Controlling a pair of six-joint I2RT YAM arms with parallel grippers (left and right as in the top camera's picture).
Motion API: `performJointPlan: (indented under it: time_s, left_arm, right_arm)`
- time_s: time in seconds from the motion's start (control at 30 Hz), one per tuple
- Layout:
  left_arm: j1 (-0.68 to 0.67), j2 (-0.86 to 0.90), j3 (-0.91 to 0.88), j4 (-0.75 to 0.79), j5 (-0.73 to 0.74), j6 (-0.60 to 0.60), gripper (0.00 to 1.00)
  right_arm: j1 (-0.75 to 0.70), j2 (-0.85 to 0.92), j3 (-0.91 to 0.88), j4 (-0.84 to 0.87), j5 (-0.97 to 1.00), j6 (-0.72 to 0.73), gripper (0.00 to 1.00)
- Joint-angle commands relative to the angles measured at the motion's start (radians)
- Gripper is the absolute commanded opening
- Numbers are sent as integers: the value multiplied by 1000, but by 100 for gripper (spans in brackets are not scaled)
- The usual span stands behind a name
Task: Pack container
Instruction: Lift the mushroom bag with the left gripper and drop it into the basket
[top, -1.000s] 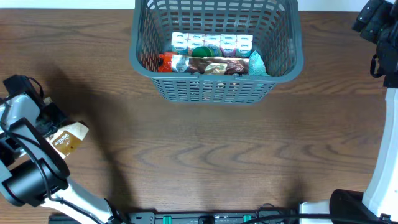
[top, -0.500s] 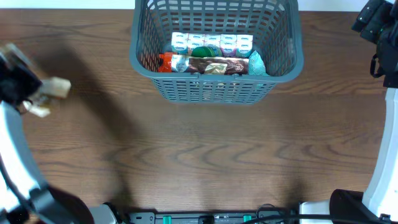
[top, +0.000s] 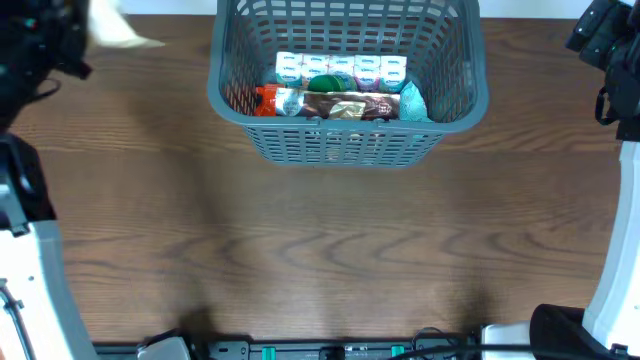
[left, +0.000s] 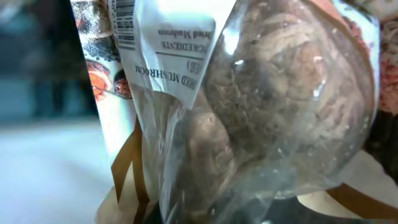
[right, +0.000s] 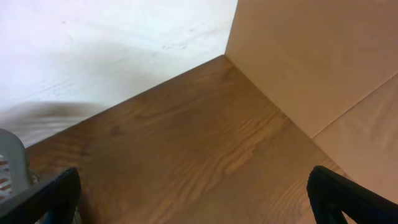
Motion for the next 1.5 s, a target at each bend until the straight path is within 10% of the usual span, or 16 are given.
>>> performJointPlan:
  time_s: [0.0, 0.7, 1.07, 1.4, 1.47]
  left_arm:
    - [-93, 14, 18, 65, 74, 1, 6]
    - [-550, 440, 55, 257, -22, 34, 6]
    - [-599, 547, 55, -83, -270, 380, 6]
    - [-605, 554, 55, -125, -294, 401, 6]
    - [-605, 554, 55, -125, -294, 396, 47]
  right_arm:
    - [-4, 3, 2, -2, 3, 16, 99]
    - [-4, 3, 2, -2, 3, 16, 99]
    - [-4, 3, 2, -2, 3, 16, 99]
    - [-4, 3, 2, -3, 3, 16, 99]
    - [-4, 3, 2, -3, 3, 16, 99]
